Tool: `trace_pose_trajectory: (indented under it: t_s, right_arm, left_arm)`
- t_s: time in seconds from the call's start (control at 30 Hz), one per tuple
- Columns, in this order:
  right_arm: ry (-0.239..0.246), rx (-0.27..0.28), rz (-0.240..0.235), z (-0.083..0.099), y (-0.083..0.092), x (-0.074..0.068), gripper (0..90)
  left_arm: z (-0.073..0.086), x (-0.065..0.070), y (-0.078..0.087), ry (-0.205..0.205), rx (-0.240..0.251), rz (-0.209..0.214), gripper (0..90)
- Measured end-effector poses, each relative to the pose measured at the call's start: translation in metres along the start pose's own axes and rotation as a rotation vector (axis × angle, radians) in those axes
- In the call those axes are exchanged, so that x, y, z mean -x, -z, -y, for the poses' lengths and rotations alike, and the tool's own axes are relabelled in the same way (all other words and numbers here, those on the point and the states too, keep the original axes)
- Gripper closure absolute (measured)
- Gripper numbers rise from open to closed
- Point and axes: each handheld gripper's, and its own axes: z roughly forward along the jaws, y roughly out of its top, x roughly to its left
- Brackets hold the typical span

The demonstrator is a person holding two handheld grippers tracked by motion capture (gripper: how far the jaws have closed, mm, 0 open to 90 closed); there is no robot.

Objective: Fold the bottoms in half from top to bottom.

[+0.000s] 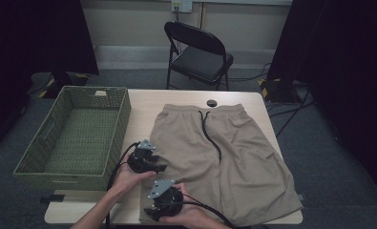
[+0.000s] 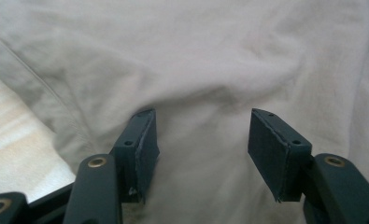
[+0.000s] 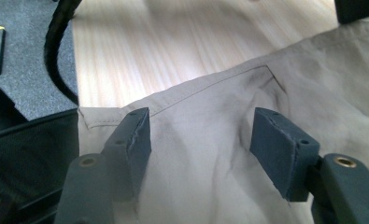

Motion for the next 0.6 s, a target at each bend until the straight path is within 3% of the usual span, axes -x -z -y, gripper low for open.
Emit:
trace_pose_trajectory:
  t_s: [0.1,0.37,0.43,0.6]
  right_arm:
    - [0.005,0.009,-0.001,0.009,0.008,-0.001,37.7]
    - [0.020,-0.035,-0.023,0.023,0.027,-0.009,37.5]
    - [-0.042,-0.038,-0.046,0.021,0.028,-0.006,33.5]
    - [-0.067,0.007,-0.030,0.006,0.018,-0.005,34.1]
  left_arm:
    - [-0.001,0.000,0.001,0.011,0.021,-0.022,42.6]
    - [-0.001,0.003,0.000,-0.009,0.011,-0.018,46.1]
    - [0.002,0.002,-0.005,-0.015,-0.016,-0.019,44.9]
    - [0.003,0.001,-0.005,-0.014,-0.010,-0.011,44.0]
